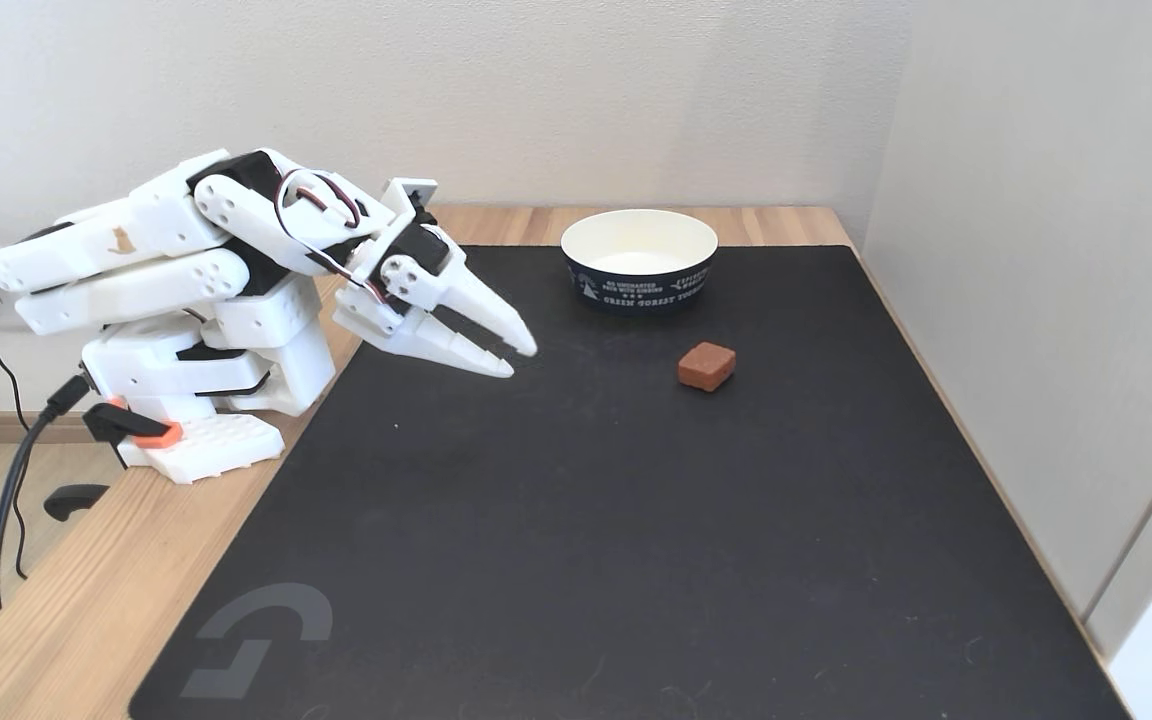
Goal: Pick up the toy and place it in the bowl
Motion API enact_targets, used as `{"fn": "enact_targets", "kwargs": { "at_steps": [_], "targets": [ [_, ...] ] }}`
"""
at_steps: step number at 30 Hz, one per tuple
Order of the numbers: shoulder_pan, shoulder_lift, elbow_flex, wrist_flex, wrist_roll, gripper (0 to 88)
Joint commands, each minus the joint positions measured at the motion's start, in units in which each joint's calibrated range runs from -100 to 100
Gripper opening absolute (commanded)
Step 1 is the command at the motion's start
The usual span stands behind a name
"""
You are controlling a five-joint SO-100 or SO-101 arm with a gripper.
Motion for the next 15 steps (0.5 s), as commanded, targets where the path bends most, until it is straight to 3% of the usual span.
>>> {"fn": "enact_targets", "kwargs": {
  "at_steps": [1, 15],
  "targets": [
    [-0.7, -0.6, 0.7, -0.3, 0.2, 34.5],
    [-0.9, -0.6, 0.6, -0.4, 0.0, 37.5]
  ]
}}
